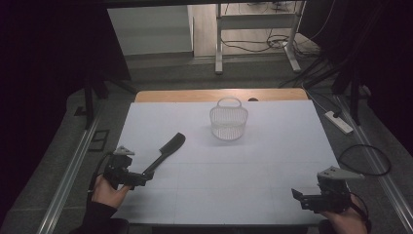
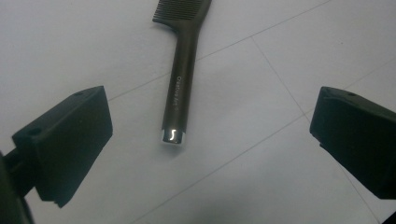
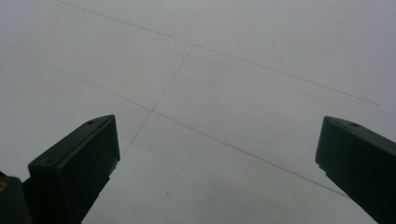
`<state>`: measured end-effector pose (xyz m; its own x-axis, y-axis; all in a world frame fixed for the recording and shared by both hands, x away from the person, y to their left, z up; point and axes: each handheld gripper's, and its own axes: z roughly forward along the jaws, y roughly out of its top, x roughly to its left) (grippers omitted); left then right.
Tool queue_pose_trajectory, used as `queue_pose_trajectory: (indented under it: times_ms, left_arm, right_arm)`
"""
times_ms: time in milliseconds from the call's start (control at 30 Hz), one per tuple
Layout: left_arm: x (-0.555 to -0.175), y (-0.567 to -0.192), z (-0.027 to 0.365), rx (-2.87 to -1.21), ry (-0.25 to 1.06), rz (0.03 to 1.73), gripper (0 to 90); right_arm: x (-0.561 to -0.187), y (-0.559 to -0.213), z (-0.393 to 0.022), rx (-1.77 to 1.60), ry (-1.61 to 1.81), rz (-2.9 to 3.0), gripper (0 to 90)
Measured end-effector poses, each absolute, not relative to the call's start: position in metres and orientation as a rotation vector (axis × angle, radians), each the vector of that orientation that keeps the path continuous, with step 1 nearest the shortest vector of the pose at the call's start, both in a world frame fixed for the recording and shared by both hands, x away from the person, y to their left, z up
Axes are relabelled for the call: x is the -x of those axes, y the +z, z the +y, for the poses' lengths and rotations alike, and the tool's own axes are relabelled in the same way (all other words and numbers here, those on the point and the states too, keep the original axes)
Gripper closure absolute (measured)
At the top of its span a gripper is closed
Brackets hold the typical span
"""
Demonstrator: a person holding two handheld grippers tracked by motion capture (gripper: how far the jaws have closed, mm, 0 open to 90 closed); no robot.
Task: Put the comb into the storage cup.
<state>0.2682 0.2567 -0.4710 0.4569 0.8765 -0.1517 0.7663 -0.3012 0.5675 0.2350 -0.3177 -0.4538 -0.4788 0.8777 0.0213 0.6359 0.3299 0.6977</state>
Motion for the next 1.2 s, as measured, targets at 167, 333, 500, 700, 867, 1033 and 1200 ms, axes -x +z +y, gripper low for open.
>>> queue_pose_trajectory:
  times_ms: [167,333,500,700,867,1033,1200]
  left_arm:
    - [-0.277,-0.472,0.255,-2.153,0.238,1.364,0.0]
    - [-0.285,-0.474,0.254,-2.169,0.23,1.375,0.0]
    - [-0.293,-0.474,0.251,-2.189,0.221,1.376,0.0]
    - [-0.303,-0.473,0.247,-2.212,0.213,1.368,0.0]
    - [-0.31,-0.473,0.243,-2.234,0.212,1.362,0.0]
    - [-0.321,-0.475,0.239,-2.26,0.207,1.359,0.0]
    - [-0.329,-0.476,0.236,-2.286,0.191,1.348,0.0]
  right_arm:
    - [-0.235,-0.454,-0.318,-1.344,0.927,2.241,0.0]
    - [-0.235,-0.454,-0.318,-1.344,0.927,2.243,0.0]
    - [-0.235,-0.454,-0.318,-1.346,0.926,2.242,0.0]
    - [-0.235,-0.454,-0.318,-1.346,0.926,2.242,0.0]
    - [-0.235,-0.454,-0.318,-1.346,0.925,2.242,0.0]
    - [-0.235,-0.454,-0.318,-1.347,0.925,2.242,0.0]
    - [-0.235,-0.454,-0.318,-1.346,0.925,2.242,0.0]
